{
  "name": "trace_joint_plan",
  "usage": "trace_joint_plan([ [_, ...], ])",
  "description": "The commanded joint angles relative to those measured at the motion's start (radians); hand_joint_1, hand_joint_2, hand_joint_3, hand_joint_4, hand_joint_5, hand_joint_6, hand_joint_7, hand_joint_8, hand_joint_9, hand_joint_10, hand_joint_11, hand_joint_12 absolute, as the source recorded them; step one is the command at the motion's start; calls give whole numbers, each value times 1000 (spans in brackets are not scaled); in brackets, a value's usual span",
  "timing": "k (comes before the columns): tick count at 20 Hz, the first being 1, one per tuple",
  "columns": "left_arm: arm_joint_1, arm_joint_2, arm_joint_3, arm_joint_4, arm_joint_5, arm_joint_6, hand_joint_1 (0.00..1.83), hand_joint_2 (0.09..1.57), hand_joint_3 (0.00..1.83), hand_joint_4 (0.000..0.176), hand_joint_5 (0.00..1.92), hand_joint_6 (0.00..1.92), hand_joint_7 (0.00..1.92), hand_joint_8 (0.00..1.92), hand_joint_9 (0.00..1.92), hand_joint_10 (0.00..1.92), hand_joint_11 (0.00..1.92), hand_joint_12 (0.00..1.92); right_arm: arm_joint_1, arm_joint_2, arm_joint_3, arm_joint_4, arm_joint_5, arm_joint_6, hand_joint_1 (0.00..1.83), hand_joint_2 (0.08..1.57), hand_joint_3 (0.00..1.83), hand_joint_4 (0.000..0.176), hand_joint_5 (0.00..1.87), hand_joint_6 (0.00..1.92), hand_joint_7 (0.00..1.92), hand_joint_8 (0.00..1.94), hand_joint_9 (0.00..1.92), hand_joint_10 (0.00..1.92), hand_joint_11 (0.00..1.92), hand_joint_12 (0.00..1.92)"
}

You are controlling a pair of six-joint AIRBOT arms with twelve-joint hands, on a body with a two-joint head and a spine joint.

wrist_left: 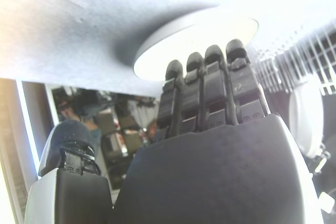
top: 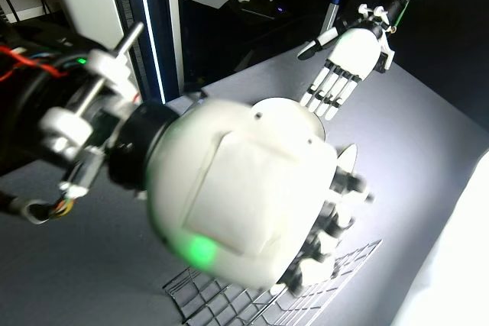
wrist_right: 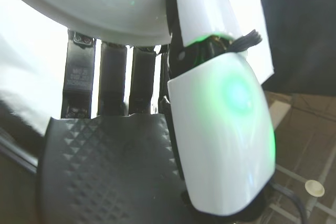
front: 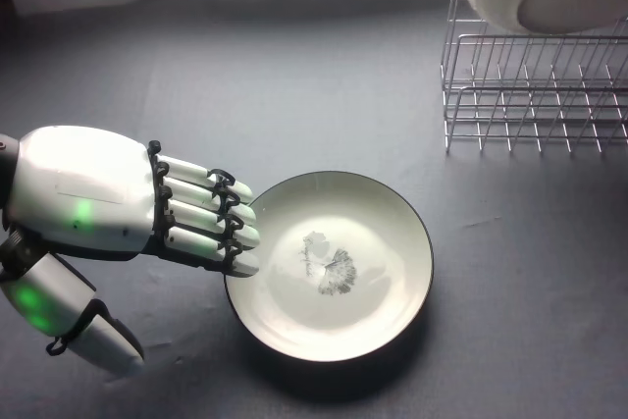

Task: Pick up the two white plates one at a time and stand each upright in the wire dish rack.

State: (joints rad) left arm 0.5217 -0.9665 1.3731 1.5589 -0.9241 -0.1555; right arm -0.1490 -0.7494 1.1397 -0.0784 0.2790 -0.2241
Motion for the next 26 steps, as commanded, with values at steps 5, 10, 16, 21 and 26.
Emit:
trace_joint_plan([
  [5, 11, -7, -7, -63, -13, 14, 0, 1110, 0, 0, 150, 7, 118, 5, 91, 6, 43, 84, -4, 12, 48, 7, 151, 11, 1373, 1130, 0, 0, 840, 1033, 960, 1046, 923, 1225, 719, 1300],
  [10, 12, -11, -19, -63, -8, 23, 0, 1109, 0, 0, 159, 6, 127, 6, 99, 6, 46, 94, -40, 12, 88, -11, 151, 10, 1375, 1127, 0, 0, 842, 1041, 969, 1042, 927, 1198, 731, 1302],
  [16, 24, -20, -19, -63, 5, 32, 0, 1124, 4, 0, 156, 1, 121, 1, 82, 1, 20, 91, -93, 4, 117, -11, 161, 5, 1371, 1139, 0, 0, 808, 1070, 937, 1087, 917, 1241, 736, 1330],
  [21, 27, -28, -15, -62, 11, 34, 0, 1121, 2, 0, 171, 3, 137, 3, 99, 4, 22, 102, -159, -9, 138, -11, 192, 5, 1373, 1134, 0, 0, 814, 1044, 965, 1050, 919, 1235, 745, 1342],
  [26, 39, -34, -10, -62, 11, 35, 0, 1107, 0, 0, 165, 2, 130, 6, 89, 7, 20, 110, -243, -27, 150, -11, 235, 2, 1372, 1140, 0, 0, 788, 1102, 936, 1074, 933, 1215, 747, 1333],
])
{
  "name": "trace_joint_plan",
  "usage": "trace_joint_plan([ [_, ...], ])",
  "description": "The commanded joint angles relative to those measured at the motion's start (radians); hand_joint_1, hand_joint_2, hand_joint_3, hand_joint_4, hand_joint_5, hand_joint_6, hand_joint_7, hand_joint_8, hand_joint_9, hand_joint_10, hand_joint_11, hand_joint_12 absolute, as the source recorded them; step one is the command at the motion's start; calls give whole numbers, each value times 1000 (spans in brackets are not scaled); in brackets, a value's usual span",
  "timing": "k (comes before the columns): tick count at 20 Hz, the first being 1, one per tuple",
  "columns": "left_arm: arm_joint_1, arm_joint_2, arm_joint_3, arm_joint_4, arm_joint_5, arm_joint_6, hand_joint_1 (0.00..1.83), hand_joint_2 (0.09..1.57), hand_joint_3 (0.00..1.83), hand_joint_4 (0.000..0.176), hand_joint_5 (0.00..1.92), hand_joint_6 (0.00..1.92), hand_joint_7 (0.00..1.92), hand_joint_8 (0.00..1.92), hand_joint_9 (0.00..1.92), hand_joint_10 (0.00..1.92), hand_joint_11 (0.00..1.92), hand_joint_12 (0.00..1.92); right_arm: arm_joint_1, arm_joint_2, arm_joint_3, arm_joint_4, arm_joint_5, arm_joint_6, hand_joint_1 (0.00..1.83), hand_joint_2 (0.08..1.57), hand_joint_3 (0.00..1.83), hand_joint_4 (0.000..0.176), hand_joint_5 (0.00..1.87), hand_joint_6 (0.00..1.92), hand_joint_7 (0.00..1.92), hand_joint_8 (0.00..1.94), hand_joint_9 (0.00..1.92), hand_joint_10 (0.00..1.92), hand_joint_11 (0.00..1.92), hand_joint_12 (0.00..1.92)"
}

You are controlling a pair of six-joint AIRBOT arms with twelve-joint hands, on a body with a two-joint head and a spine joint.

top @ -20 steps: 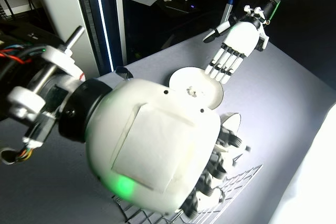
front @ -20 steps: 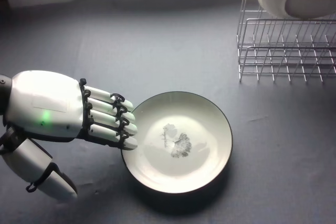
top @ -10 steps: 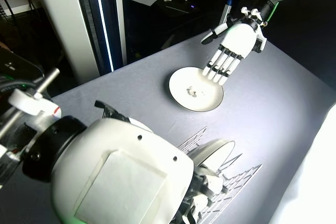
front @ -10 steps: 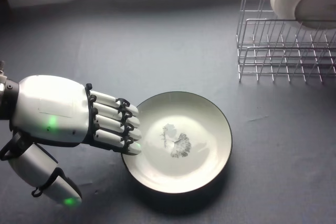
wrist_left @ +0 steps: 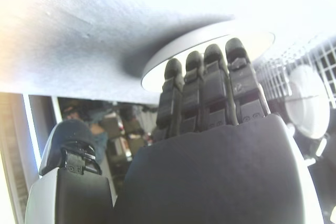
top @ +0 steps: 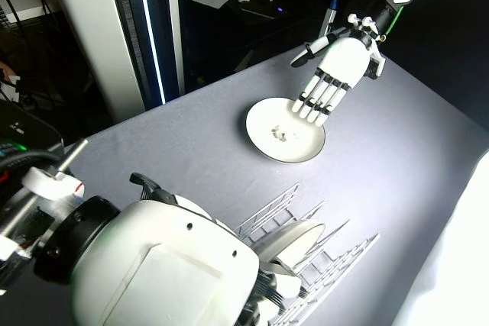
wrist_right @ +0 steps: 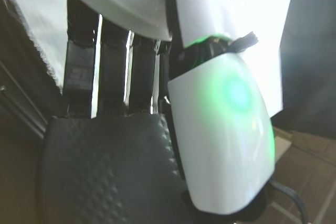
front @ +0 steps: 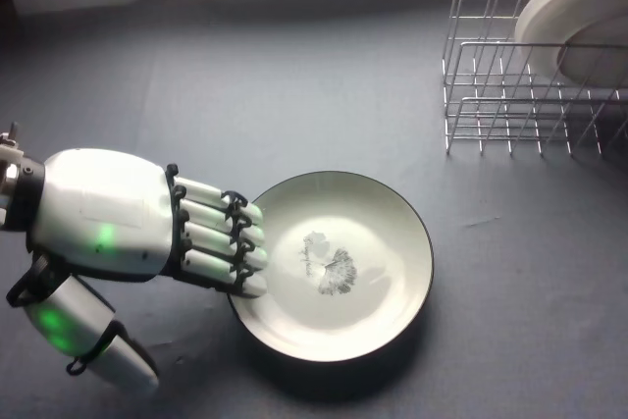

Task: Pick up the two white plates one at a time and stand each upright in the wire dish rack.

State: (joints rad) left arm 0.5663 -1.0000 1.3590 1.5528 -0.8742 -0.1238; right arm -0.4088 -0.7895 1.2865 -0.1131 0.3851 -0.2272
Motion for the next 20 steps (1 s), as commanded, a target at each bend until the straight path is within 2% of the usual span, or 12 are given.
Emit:
trace_joint_plan([
  [1, -1, -2, 6, -55, -39, 3, 0, 1112, 0, 0, 165, 2, 126, 3, 85, 4, 11, 108, 4, 7, 10, 24, 135, 3, 1372, 1139, 0, 0, 801, 1099, 935, 1085, 930, 1203, 738, 1326],
  [7, 9, -4, 9, -41, -39, 3, 0, 1102, 0, 0, 165, 4, 122, 3, 86, 4, 21, 123, -43, -12, 39, 24, 140, -6, 1370, 1147, 1, 0, 770, 1111, 913, 1118, 930, 1226, 752, 1309],
  [10, 16, -5, 9, -38, -39, 3, 0, 1092, 0, 0, 134, 0, 96, 0, 65, 0, 0, 120, -75, -14, 45, 16, 163, -9, 1373, 1133, 0, 0, 810, 1060, 941, 1074, 951, 1193, 776, 1301],
  [13, 19, -5, 9, -37, -40, 3, 0, 1093, 0, 0, 131, 1, 102, 4, 76, 4, 16, 130, -78, -14, 45, 5, 176, -9, 1369, 1145, 1, 0, 763, 1113, 925, 1082, 937, 1232, 780, 1319],
  [15, 23, -5, 9, -37, -43, 3, 0, 1093, 0, 0, 140, 5, 100, 2, 69, 1, 4, 131, -77, -14, 45, -6, 180, -9, 1374, 1131, 0, 0, 826, 1035, 944, 1064, 947, 1213, 782, 1315],
  [18, 31, -6, 8, -37, -44, 3, 0, 1111, 3, 0, 130, 0, 96, 0, 64, 0, 0, 133, -71, -14, 45, -8, 188, -9, 1373, 1130, 0, 0, 832, 1034, 953, 1053, 934, 1221, 764, 1313],
  [19, 31, -6, 9, -37, -44, 3, 0, 1099, 0, 0, 101, 1, 60, 3, 31, 1, 0, 54, -64, -15, 45, -8, 188, -9, 1374, 1128, 0, 0, 826, 1047, 961, 1036, 942, 1212, 762, 1329],
  [20, 28, -5, 9, -37, -44, 3, 0, 1099, 0, 0, 101, 1, 60, 3, 31, 1, 0, 54, -57, -16, 44, -8, 188, -9, 1374, 1128, 0, 0, 826, 1047, 961, 1036, 942, 1212, 762, 1329],
])
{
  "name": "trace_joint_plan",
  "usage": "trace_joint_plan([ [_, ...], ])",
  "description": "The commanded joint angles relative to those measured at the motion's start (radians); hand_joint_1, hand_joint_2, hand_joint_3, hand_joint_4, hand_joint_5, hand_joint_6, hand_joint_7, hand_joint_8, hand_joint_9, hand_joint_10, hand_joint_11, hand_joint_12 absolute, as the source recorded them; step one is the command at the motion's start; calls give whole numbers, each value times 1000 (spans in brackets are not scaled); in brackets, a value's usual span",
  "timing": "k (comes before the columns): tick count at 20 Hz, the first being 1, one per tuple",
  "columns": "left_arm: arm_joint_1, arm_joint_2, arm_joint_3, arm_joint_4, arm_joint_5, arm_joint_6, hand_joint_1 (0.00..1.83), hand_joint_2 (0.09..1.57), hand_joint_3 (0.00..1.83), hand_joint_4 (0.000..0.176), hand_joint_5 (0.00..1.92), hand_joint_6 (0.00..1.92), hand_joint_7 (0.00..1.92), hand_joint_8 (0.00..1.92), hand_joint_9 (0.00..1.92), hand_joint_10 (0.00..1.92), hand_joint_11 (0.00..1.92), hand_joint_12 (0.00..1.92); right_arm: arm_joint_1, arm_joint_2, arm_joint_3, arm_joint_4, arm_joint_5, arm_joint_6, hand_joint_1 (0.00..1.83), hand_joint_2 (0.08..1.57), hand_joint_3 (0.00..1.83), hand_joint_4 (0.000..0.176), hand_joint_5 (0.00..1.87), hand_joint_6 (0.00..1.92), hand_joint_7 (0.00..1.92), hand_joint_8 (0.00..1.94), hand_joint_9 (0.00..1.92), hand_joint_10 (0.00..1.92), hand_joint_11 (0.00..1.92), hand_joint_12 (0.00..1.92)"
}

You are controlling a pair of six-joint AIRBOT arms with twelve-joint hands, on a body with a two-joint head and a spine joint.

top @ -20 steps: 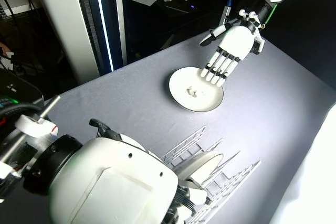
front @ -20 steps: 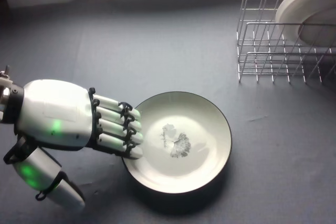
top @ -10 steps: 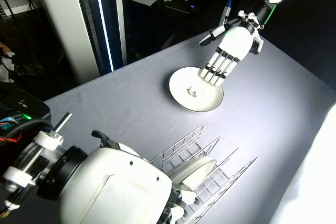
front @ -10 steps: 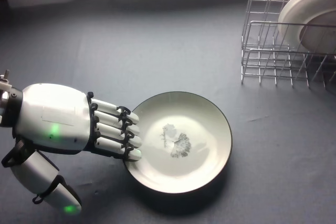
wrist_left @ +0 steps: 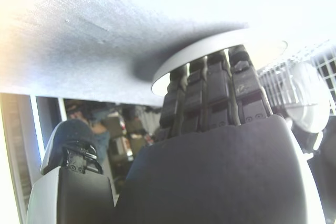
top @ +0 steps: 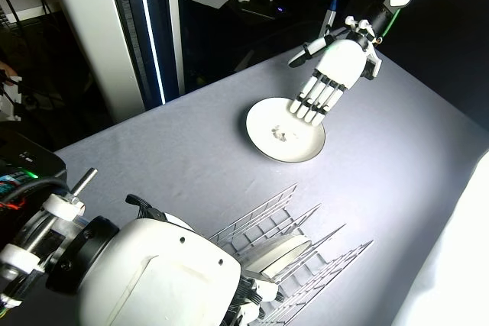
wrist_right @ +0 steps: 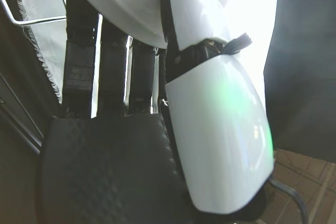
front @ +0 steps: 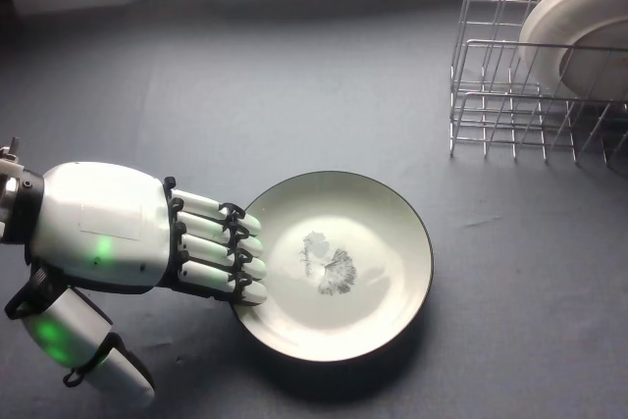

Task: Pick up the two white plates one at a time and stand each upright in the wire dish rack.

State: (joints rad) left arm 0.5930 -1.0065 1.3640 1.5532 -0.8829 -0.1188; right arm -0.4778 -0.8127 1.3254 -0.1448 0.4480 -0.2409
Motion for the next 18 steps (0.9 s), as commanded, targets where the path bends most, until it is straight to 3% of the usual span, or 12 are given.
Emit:
trace_joint_plan([
  [1, -4, 4, 5, -37, -37, -2, 0, 1104, 1, 0, 109, 6, 63, 7, 34, 5, 2, 40, 16, 7, 6, 23, 125, 5, 1371, 1133, 1, 0, 839, 1090, 952, 1019, 899, 1243, 694, 1316],
  [2, -10, 5, 8, -38, -41, -3, 0, 1107, 2, 0, 126, 11, 80, 12, 52, 11, 22, 47, 19, 6, 6, 23, 125, 5, 1238, 1150, 0, 0, 847, 1154, 954, 1050, 805, 830, 571, 1310],
  [3, -17, 7, 10, -38, -43, -5, 0, 1105, 1, 0, 134, 12, 86, 12, 61, 12, 30, 52, 20, 6, 6, 21, 124, 5, 1196, 1168, 4, 9, 816, 1218, 925, 1105, 837, 491, 505, 1301],
  [4, -20, 9, 11, -38, -43, -5, 0, 1110, 3, 0, 135, 11, 84, 10, 57, 10, 20, 49, 20, 5, 6, 20, 123, 5, 1204, 1126, 0, 0, 709, 596, 788, 553, 779, 383, 415, 1258],
  [5, -20, 11, 12, -38, -44, -5, 0, 1100, 0, 0, 131, 8, 79, 7, 53, 7, 17, 48, 19, 5, 6, 20, 123, 5, 1167, 1102, 0, 0, 704, 273, 779, 239, 749, 243, 332, 1209],
  [6, -21, 13, 14, -38, -44, -5, 0, 1100, 0, 0, 128, 6, 76, 5, 48, 4, 6, 44, 19, 5, 6, 20, 122, 5, 1132, 1124, 1, 0, 673, 133, 742, 99, 701, 160, 234, 1229],
  [8, -17, 13, 20, -38, -47, -5, 0, 1104, 0, 0, 117, 5, 62, 6, 40, 6, 18, 11, 19, 5, 6, 20, 122, 5, 1078, 1135, 3, 0, 539, 12, 590, 5, 558, 40, 28, 1235],
  [13, 13, 11, 19, -42, -49, -5, 0, 1111, 4, 0, 120, 3, 76, 7, 53, 7, 40, 20, 52, 7, -15, -5, 125, 5, 1030, 1060, 0, 0, 325, 0, 321, 0, 310, 0, 0, 962],
  [16, 32, 10, 19, -50, -49, -4, 0, 1102, 0, 0, 117, 1, 79, 6, 58, 7, 35, 19, 102, 14, -60, -56, 125, 6, 932, 1030, 0, 0, 183, 1, 168, 2, 147, 2, 0, 659],
  [18, 46, 7, 17, -54, -53, -4, 0, 1103, 0, 0, 120, 2, 80, 5, 58, 5, 32, 19, 142, 22, -106, -127, 125, 7, 873, 1004, 0, 0, 48, 2, 50, 3, 25, 2, 0, 285],
])
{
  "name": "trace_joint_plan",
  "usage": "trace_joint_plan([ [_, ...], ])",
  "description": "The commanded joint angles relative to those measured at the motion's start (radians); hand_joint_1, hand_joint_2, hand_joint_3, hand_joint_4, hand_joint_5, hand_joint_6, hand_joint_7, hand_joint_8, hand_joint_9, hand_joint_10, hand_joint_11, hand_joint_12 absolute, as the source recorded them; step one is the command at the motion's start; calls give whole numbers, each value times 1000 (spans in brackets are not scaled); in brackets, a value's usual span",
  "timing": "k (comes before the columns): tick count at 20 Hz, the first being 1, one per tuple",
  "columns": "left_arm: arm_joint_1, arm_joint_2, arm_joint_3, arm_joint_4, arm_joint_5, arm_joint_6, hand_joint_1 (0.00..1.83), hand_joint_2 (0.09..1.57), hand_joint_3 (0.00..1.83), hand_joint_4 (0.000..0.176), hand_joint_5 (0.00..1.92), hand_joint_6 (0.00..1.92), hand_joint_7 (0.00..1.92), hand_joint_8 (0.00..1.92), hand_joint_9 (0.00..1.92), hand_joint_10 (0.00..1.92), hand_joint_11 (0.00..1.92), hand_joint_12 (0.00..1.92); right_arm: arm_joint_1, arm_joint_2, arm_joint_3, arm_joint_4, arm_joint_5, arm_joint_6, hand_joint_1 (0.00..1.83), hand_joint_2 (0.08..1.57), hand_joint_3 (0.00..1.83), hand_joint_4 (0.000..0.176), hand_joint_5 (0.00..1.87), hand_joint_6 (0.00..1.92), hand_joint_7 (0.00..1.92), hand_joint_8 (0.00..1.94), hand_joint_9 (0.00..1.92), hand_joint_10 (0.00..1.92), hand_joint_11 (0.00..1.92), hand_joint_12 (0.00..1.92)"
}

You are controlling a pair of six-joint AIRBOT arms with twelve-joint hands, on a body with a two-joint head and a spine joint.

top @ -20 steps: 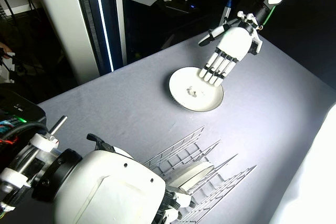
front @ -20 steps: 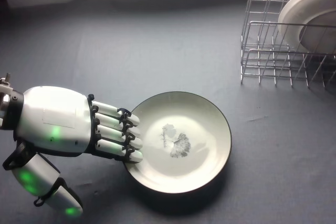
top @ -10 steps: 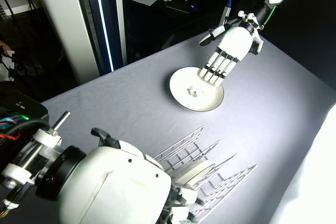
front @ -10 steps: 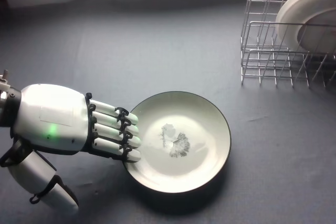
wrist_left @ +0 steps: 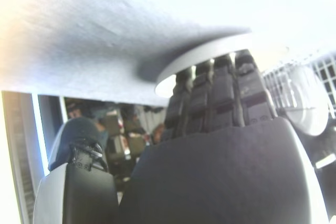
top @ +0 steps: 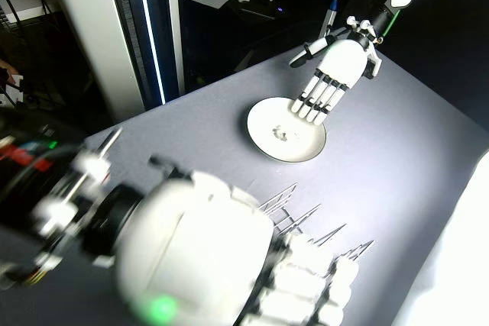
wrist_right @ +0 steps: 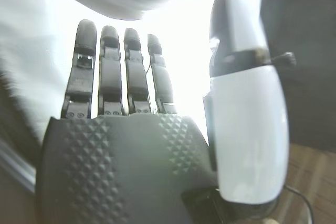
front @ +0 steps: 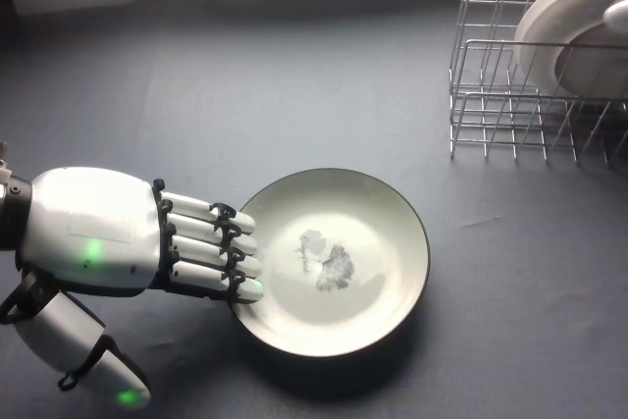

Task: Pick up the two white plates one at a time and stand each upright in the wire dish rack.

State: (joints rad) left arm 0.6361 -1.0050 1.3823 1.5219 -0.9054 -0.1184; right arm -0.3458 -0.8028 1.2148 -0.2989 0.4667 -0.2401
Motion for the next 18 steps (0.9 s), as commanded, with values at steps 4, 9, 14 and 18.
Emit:
trace_joint_plan([
  [4, 42, -3, -3, -36, -32, -1, 0, 1095, 0, 0, 108, 0, 63, 0, 42, 0, 23, 17, 20, 12, -39, -197, 200, 6, 838, 798, 0, 0, 0, 0, 0, 0, 0, 0, 0, 0],
  [9, 70, -5, -14, -45, -34, 13, 0, 1088, 0, 0, 109, 2, 66, 3, 41, 3, 17, 16, 16, 10, -68, -469, 319, 6, 812, 711, 0, 0, 0, 0, 0, 0, 0, 0, 0, 0],
  [14, 74, -7, -16, -46, -34, 15, 0, 1104, 3, 0, 110, 2, 69, 2, 44, 2, 21, 20, 9, -18, -88, -643, 368, 10, 1257, 867, 37, 0, 0, 0, 0, 0, 0, 0, 0, 0],
  [18, 74, -7, -15, -46, -36, 15, 0, 1093, 0, 0, 124, 8, 81, 7, 60, 7, 45, 32, 9, -83, -88, -744, 345, 10, 1392, 1009, 12, 0, 0, 0, 0, 0, 0, 0, 0, 0],
])
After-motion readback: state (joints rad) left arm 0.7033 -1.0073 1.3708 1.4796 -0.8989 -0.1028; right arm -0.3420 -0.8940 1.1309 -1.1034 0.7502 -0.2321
